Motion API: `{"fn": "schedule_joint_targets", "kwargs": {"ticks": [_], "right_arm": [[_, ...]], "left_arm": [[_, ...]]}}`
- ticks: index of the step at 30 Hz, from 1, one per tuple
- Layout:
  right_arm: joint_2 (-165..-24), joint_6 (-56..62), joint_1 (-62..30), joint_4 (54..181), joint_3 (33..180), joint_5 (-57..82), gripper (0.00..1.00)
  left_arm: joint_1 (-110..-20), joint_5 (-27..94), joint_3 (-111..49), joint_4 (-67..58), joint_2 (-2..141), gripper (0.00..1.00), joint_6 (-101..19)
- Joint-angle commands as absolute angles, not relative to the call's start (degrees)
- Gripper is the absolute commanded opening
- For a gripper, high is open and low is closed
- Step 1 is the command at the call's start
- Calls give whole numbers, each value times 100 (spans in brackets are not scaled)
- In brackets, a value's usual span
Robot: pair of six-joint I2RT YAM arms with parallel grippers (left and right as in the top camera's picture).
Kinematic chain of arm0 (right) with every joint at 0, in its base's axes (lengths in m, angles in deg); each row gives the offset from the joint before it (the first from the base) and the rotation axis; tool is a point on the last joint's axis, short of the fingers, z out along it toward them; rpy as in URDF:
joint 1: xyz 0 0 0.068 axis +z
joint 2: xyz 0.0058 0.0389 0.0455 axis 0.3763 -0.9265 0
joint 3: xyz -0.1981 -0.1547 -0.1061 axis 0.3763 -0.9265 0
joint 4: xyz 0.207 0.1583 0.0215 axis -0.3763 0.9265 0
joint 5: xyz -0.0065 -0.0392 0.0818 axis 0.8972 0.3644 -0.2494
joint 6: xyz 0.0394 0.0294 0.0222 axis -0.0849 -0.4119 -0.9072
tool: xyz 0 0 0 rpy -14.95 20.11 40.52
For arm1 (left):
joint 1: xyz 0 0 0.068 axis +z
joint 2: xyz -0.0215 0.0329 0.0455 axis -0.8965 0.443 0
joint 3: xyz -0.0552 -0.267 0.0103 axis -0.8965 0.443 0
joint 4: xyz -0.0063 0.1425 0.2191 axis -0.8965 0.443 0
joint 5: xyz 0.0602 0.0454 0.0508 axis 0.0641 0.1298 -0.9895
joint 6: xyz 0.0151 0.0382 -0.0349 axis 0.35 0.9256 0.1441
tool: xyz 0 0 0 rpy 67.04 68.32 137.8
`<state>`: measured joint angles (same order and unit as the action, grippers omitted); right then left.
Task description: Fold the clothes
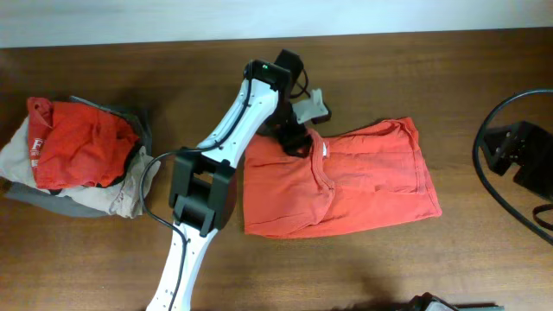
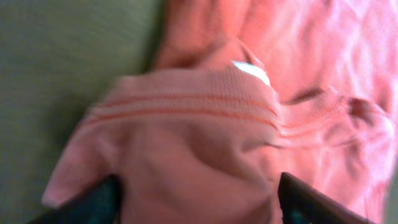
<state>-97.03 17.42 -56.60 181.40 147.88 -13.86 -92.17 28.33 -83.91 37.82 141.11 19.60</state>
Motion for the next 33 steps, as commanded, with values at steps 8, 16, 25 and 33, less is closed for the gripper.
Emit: {"fn": "schedule_joint_targets", "kwargs": {"ticks": [8, 16, 25, 33], "right_arm": [[-9679, 1821, -5650, 18175, 14786, -1338, 92], [-9679, 1821, -5650, 18173, 14786, -1338, 92], [-9679, 1821, -5650, 18173, 14786, -1335, 92], [-9679, 1821, -5650, 18175, 14786, -1335, 92]], "left_arm": [[-9241, 3625, -8771, 4916, 14164, 0, 2666], [-9241, 3808, -8885, 5607, 14166, 0, 3715], [-9241, 3546, -8573, 4121, 14317, 29, 3199], [-9224, 1830, -8789, 3425, 14494, 99, 1241]]}}
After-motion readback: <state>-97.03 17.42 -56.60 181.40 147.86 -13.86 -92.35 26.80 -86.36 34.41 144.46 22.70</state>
